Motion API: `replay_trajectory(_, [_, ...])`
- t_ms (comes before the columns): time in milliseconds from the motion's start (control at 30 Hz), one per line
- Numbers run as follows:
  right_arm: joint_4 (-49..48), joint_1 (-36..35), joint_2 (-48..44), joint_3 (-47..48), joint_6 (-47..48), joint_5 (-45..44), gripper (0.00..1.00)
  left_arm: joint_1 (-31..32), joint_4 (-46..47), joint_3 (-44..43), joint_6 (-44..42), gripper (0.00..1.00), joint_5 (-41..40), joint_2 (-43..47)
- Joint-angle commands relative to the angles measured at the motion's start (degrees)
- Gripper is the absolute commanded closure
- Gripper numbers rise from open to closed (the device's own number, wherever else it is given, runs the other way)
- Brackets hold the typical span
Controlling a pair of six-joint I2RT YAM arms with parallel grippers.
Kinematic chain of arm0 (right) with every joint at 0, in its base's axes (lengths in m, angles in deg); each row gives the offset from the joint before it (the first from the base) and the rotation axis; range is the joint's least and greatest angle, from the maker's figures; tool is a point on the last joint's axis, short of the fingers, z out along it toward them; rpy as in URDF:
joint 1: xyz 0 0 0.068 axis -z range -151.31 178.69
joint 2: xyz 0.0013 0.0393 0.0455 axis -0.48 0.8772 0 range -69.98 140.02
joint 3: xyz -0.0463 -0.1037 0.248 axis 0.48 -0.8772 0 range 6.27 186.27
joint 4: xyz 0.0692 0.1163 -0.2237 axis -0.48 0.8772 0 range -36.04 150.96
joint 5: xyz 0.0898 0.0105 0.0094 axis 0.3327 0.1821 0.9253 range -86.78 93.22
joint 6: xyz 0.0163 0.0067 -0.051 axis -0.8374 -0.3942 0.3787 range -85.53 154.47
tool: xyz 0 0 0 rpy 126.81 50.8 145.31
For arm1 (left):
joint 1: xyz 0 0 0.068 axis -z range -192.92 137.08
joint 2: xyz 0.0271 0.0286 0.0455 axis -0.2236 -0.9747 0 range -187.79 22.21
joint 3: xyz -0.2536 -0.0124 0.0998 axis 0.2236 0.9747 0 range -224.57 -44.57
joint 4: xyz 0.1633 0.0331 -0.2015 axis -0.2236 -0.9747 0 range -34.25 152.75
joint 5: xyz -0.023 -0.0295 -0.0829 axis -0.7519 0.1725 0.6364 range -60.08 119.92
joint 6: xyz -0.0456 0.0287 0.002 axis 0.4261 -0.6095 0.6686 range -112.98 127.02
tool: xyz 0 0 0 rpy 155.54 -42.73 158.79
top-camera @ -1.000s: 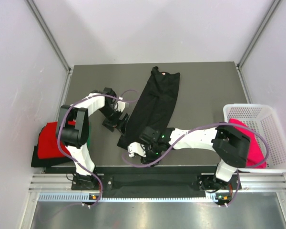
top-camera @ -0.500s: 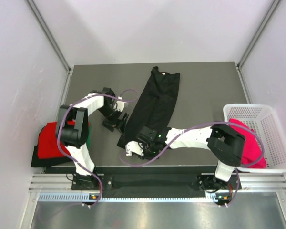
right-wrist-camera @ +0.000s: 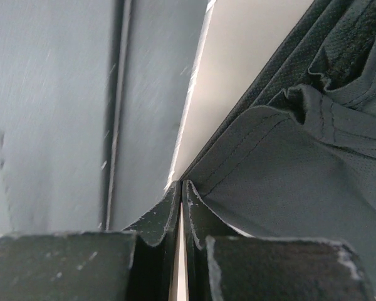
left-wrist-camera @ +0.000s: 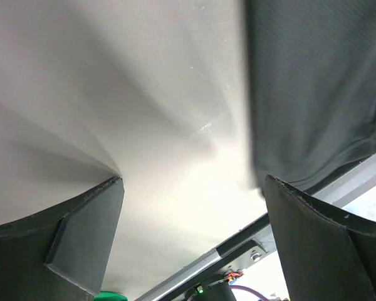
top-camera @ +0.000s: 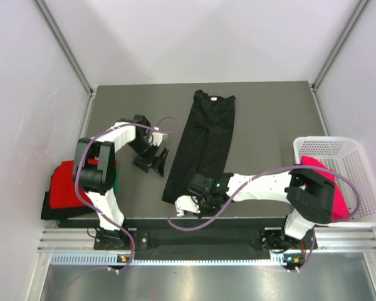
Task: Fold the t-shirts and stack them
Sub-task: Fold the tshirt
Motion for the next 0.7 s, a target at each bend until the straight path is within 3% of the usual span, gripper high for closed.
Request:
replay_trajectory(0, [5.08, -1.08, -3.48, -2.13, 1.87, -0.29, 1.0, -0.46, -0.52, -1.55, -0.25, 0.01, -0.15, 1.05])
replay_trajectory(167, [5.79, -1.08, -4.28, -3.55, 2.75, -0.91, 0.98, -0.46, -0.79, -1.02, 0.89, 0.01, 0.56, 2.46])
replay_trajectory(233, [7.02, -1.08, -4.54, -3.02, 2.05, -1.61, 0.9, -0.46, -0.96, -1.11, 3.61, 0.01, 1.52, 3.33])
replay_trajectory(267, [7.46, -1.08, -5.15, -2.76, 1.7, -2.13, 0.81, -0.55, -1.05, -1.46, 4.49, 0.01, 1.87, 3.51])
replay_trajectory(333, [7.02, -0.12, -8.04, -1.36, -0.66, -4.67, 0.79, -0.81, -0.87, -1.55, 7.65, 0.01, 2.31, 4.21])
replay_trajectory(400, [6.93, 4.09, -9.37, 0.66, -4.08, -4.6, 0.66, -1.6, 0.0, 0.11, 9.49, 0.01, 2.32, 5.17])
replay_trajectory(467, [6.93, 10.92, -8.85, 3.48, -6.9, -2.06, 0.64, -3.09, 2.54, 3.18, 11.17, 0.01, 1.0, 6.06])
replay_trajectory(567, [6.14, 19.36, -8.24, 3.66, -12.53, 5.48, 0.62, -4.94, 2.99, 5.82, 11.26, 0.01, 7.3, 6.33])
replay_trajectory(667, [6.4, 23.69, -8.5, 1.91, -14.73, 14.54, 0.6, -5.03, 4.31, 7.67, 11.0, 0.1, 9.51, 5.98])
